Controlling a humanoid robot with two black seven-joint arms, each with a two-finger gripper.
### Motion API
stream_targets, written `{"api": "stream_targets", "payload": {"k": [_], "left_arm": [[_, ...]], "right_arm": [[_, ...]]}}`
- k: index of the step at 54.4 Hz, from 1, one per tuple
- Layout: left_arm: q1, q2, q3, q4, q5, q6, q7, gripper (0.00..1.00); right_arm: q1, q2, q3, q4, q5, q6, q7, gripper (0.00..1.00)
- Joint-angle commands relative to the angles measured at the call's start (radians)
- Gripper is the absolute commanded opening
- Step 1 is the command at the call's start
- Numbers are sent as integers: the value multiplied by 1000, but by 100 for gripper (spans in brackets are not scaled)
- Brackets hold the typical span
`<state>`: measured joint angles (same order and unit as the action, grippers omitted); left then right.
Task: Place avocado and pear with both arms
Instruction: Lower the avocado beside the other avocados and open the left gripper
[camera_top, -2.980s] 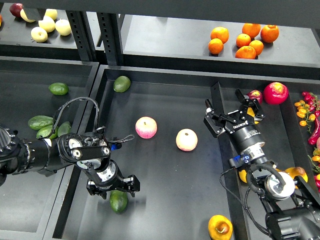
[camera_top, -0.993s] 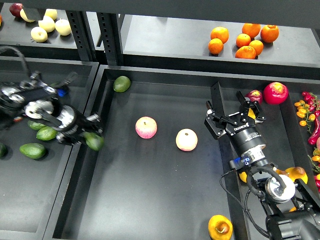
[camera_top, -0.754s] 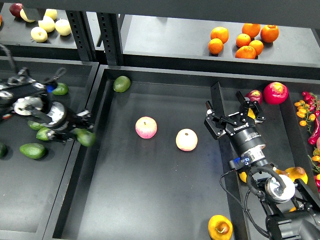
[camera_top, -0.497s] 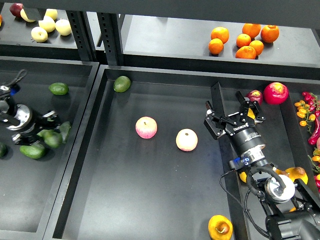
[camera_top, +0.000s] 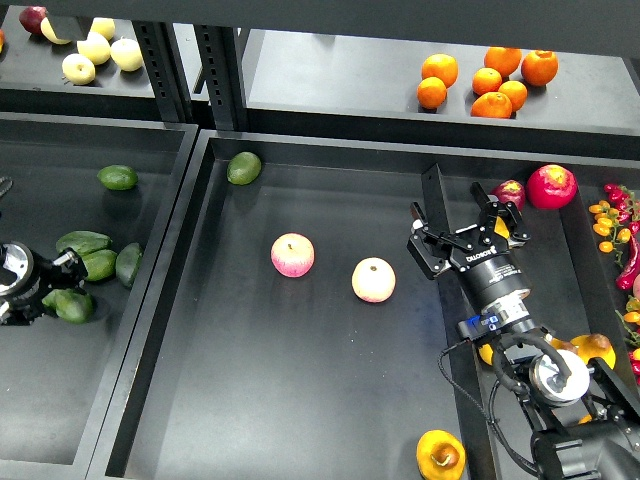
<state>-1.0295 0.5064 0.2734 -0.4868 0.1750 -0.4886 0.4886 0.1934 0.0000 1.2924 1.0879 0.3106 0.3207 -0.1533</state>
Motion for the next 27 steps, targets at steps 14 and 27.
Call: {"api": "stream_targets", "payload": {"k": [14,27], "left_arm": [[19,-48,-7,-1,9,0,0,15],[26,-77,-7,16,12,0,0,16]], "right_arm": [[0,0,-1,0,-1,-2,0,100],[4,0,-2,0,-1,-2,0,100]]}}
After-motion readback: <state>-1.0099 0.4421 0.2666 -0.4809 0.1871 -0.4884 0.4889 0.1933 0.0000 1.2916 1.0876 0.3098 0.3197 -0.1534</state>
